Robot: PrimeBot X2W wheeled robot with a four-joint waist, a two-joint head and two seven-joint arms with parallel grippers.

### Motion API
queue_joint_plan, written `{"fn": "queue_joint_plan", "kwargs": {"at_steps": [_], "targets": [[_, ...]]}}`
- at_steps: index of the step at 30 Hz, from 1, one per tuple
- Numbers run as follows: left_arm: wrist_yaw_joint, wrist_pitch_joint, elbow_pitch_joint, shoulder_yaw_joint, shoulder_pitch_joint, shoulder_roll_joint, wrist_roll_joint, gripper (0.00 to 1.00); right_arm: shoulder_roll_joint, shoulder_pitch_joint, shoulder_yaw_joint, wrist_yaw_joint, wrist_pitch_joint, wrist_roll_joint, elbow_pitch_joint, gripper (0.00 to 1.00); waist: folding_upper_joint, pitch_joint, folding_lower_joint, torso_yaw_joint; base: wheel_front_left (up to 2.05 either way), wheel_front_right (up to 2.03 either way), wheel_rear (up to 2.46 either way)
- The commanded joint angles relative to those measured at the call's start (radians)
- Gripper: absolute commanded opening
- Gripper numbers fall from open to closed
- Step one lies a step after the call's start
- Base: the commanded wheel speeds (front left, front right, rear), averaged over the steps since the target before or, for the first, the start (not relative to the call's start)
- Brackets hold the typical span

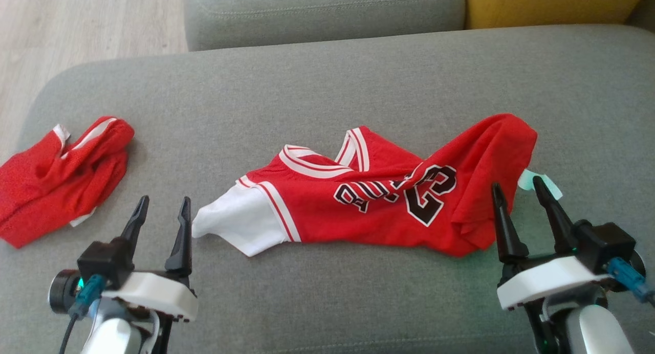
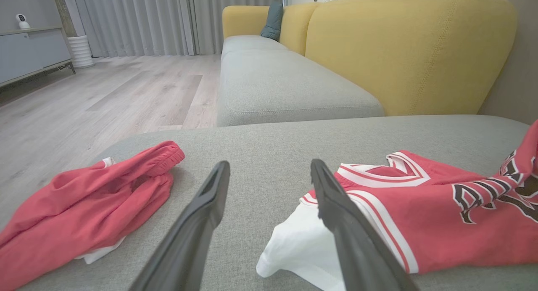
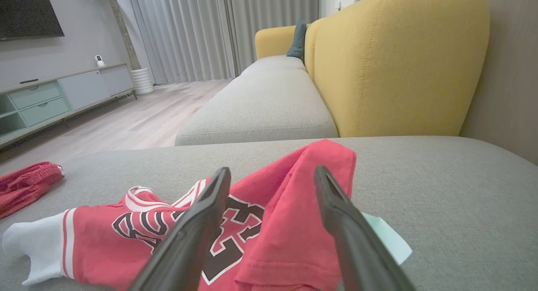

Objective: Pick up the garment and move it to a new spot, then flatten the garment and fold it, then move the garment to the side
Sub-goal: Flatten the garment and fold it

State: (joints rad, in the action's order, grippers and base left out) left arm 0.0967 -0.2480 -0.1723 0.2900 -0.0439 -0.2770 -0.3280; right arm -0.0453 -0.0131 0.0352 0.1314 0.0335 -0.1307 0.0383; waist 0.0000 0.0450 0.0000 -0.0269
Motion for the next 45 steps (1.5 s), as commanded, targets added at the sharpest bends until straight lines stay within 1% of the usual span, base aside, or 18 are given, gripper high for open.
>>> {"fn": "queue_joint_plan", "kwargs": {"at_steps": [1,7,13,16,25,29,32,33,34,35,40,45], "targets": [[0.007,-0.009,0.028,-0.032,-0.051,-0.026,0.0,1.0,-0.005,0.027,0.025,-0.001,-0.004,0.002,-0.029,1.0,0.0,0.003,0.0,0.001,0.0,0.0,0.0],[0.01,-0.009,0.035,-0.029,-0.06,-0.027,0.001,1.0,-0.005,0.028,0.008,-0.001,-0.012,0.007,-0.007,1.0,0.0,0.021,0.0,0.003,0.0,0.0,0.0],[0.009,-0.01,0.046,-0.023,-0.084,-0.028,0.005,1.0,-0.005,0.049,-0.051,-0.001,-0.013,0.028,0.047,1.0,0.0,0.061,0.0,0.009,0.0,0.0,0.0],[0.006,-0.01,0.051,-0.02,-0.108,-0.026,0.008,1.0,-0.005,0.091,-0.092,-0.001,-0.015,0.05,0.088,1.0,0.0,0.097,0.0,0.013,0.0,0.0,0.0],[-0.01,-0.012,0.038,-0.01,-0.166,-0.015,0.016,1.0,-0.005,0.229,-0.143,-0.001,-0.022,0.098,0.178,1.0,0.0,0.156,0.0,0.031,0.0,0.0,0.0],[-0.017,-0.013,0.03,-0.007,-0.181,-0.007,0.021,1.0,-0.005,0.273,-0.162,-0.001,-0.042,0.095,0.226,1.0,0.0,0.169,0.0,0.038,0.0,0.0,0.0],[-0.02,-0.013,0.027,-0.007,-0.189,-0.002,0.024,1.0,-0.006,0.294,-0.162,-0.001,-0.08,0.067,0.261,1.0,0.0,0.174,0.0,0.041,0.0,0.0,0.0],[-0.022,-0.013,0.027,-0.007,-0.19,0.0,0.025,1.0,-0.007,0.297,-0.159,-0.001,-0.093,0.053,0.27,0.69,0.0,0.175,0.0,0.042,0.0,0.0,0.0],[-0.023,-0.013,0.027,-0.008,-0.192,0.002,0.027,1.0,-0.008,0.3,-0.154,-0.001,-0.102,0.042,0.273,0.11,0.0,0.177,0.0,0.043,0.0,0.0,0.0],[-0.025,-0.013,0.027,-0.01,-0.193,0.004,0.027,1.0,-0.012,0.301,-0.147,-0.001,-0.107,0.034,0.273,0.0,0.0,0.179,0.0,0.044,0.0,0.0,0.0],[-0.03,-0.014,0.029,-0.018,-0.198,0.011,0.035,1.0,-0.022,0.297,-0.123,-0.001,-0.108,-0.007,0.238,0.0,0.0,0.188,0.0,0.043,0.0,0.0,0.0],[-0.036,-0.014,0.029,-0.029,-0.201,0.017,0.042,1.0,-0.037,0.307,-0.124,-0.001,-0.1,-0.026,0.163,0.0,0.0,0.196,0.0,0.037,0.0,0.0,0.0]]}}
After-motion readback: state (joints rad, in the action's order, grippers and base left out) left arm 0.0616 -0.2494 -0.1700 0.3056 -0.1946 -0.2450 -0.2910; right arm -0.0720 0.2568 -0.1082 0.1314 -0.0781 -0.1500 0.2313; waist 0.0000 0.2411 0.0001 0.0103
